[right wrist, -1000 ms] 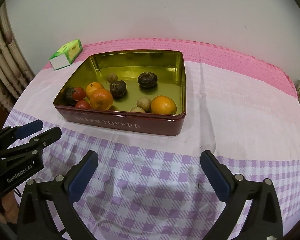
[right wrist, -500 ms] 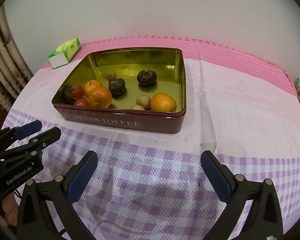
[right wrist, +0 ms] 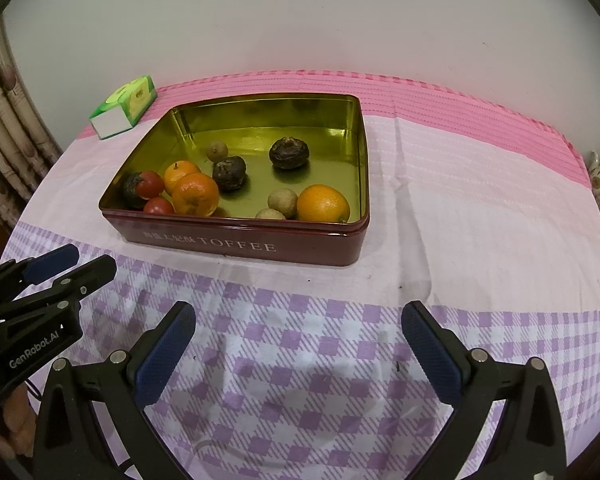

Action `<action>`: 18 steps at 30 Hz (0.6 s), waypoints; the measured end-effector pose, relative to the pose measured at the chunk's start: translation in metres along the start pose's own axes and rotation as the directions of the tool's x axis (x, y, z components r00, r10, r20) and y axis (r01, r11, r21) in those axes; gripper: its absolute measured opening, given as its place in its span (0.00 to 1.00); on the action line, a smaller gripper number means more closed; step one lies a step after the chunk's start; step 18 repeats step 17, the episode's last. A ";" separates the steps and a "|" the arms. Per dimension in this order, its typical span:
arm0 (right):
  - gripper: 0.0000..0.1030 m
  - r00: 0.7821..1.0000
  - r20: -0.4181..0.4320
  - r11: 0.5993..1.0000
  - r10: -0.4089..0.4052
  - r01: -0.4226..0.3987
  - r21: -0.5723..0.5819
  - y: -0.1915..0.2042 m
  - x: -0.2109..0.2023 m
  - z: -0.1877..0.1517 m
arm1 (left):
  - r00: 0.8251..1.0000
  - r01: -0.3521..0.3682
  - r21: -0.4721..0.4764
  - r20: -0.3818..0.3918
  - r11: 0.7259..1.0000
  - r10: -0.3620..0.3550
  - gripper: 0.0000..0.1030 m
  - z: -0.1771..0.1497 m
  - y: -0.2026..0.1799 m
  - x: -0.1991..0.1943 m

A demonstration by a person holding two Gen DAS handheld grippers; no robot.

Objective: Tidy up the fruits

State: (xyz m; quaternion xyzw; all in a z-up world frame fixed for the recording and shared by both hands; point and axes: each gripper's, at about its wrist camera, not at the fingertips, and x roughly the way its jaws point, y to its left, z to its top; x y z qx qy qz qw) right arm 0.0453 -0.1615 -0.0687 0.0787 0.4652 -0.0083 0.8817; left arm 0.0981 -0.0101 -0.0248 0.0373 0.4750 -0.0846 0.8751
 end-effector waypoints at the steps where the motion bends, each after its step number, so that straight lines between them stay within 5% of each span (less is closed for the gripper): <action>1: 0.99 1.000 -0.001 1.000 0.001 -0.001 -0.001 0.000 0.000 0.000 | 1.000 -0.001 -0.001 -0.001 1.000 0.001 0.52 0.000 0.000 0.000; 18: 0.99 1.000 -0.002 1.000 -0.002 0.002 0.000 0.002 0.000 -0.001 | 1.000 -0.001 -0.003 -0.004 1.000 0.001 0.52 -0.001 -0.002 0.002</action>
